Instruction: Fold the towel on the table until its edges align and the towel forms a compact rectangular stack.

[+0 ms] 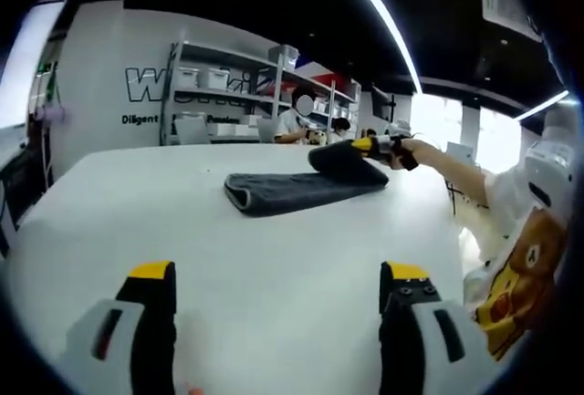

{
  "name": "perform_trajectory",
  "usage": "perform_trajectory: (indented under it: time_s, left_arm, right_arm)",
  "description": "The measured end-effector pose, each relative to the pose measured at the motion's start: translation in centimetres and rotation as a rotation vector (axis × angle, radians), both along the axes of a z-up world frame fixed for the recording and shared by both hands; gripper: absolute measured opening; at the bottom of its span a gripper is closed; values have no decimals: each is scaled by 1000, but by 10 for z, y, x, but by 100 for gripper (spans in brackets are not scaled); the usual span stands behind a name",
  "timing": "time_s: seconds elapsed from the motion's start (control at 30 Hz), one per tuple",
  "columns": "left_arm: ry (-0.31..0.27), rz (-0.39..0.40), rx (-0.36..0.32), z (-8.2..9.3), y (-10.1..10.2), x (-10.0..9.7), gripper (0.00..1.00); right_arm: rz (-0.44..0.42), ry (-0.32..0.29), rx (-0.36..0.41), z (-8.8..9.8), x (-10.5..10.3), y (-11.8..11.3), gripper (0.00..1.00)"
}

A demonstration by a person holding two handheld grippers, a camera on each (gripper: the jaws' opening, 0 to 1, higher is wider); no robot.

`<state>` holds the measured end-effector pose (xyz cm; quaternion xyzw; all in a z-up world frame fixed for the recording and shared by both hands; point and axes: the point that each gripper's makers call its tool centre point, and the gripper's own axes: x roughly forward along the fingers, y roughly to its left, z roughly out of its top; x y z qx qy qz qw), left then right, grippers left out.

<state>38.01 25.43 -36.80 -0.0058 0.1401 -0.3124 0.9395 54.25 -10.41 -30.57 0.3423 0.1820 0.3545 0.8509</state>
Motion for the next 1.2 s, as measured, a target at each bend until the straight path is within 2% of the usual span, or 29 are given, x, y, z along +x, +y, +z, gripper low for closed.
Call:
perform_trajectory:
  time_s: [0.73,1.2]
  left_arm:
    - [-5,1,-12,1,7,-4,97]
    - [-4,-9,-6,-1,7,-5,97]
  right_arm:
    - [42,6,19,3,11,45,4]
    - [85,14,25,2,15,83,4]
